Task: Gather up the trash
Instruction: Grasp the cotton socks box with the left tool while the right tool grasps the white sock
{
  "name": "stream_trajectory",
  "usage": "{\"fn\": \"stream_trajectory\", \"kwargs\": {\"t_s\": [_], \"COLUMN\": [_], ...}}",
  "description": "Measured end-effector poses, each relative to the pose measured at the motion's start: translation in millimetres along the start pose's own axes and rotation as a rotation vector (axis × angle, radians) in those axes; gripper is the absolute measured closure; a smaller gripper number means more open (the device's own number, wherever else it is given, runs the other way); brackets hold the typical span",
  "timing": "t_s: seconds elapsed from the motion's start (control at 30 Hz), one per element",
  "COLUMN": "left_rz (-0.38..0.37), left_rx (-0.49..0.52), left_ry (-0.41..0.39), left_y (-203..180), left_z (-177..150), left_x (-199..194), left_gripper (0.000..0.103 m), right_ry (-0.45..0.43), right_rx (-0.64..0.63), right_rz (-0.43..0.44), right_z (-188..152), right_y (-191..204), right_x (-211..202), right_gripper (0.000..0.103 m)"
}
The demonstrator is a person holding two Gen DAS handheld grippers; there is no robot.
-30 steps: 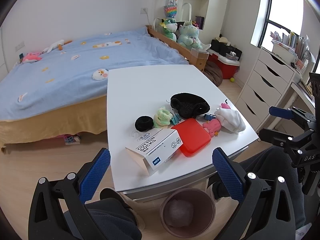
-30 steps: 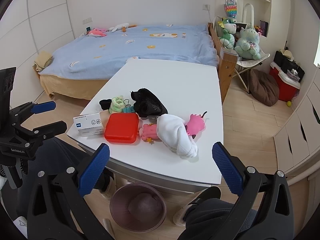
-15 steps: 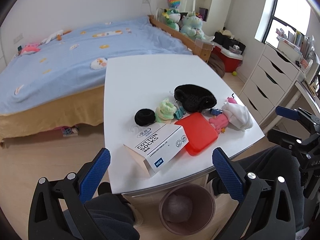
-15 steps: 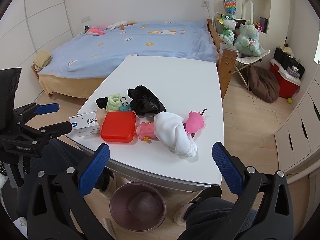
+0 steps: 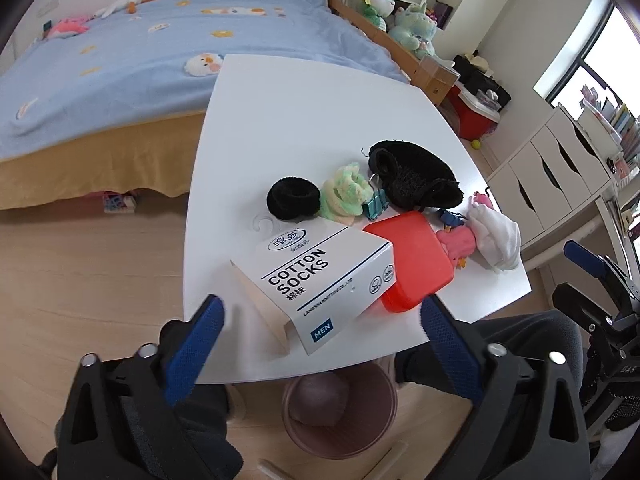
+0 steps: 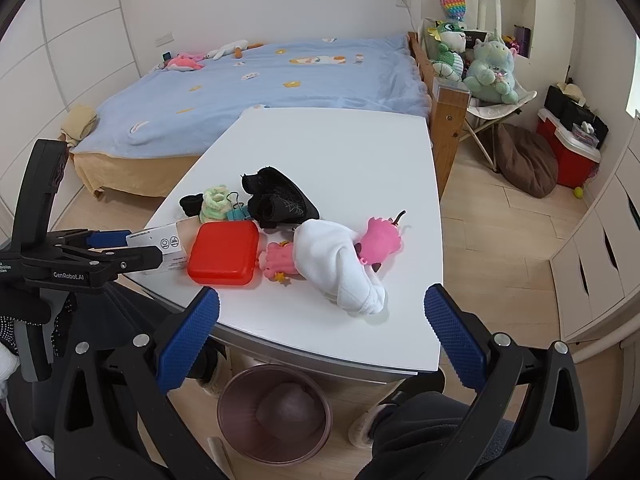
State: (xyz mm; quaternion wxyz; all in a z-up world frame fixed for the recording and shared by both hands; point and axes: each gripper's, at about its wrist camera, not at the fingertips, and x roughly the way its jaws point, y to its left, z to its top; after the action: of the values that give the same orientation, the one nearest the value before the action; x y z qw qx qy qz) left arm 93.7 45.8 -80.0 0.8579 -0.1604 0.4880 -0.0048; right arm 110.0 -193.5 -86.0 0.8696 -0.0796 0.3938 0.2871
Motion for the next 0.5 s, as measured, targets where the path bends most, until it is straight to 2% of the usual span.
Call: {"fn": "stream_trajectory", "kwargs": {"t_s": [0.03, 0.17, 0.37, 0.43, 0.5], "left_rz": [-0.004, -0.017, -0.032, -0.036, -0.04], "left_rx": [-0.003, -0.017, -0.005, -0.002, 0.002], "left_ry": [0.007, 0.022, 0.023, 0.019, 0.017], "left_y": [1.2, 6.2, 8.0, 7.9, 7.4], "left_z": [0.3, -0.1, 1.9, 2.1, 1.7], "left_x": [1.7, 5.2, 3.2, 1.7, 0.5], "left_gripper": [0.029, 0.043, 0.077, 0.091, 0.099], "right_ry": [0.002, 0.008, 0.014, 0.015, 0.017], "right_rx": [0.0, 0.004, 0.009, 0.007, 0.006], "right_rz": [0.001, 0.007, 0.01, 0.012, 0.012], "right_z": [0.1, -0.5, -0.2, -0.7, -0.4], "right_y": [0.1, 0.3, 0.1, 1.0, 1.3], "right_x": [0.8, 3.3, 8.1, 9.3, 9.9], "right_gripper": [0.003, 0.003, 0.003, 0.003, 0.003]}}
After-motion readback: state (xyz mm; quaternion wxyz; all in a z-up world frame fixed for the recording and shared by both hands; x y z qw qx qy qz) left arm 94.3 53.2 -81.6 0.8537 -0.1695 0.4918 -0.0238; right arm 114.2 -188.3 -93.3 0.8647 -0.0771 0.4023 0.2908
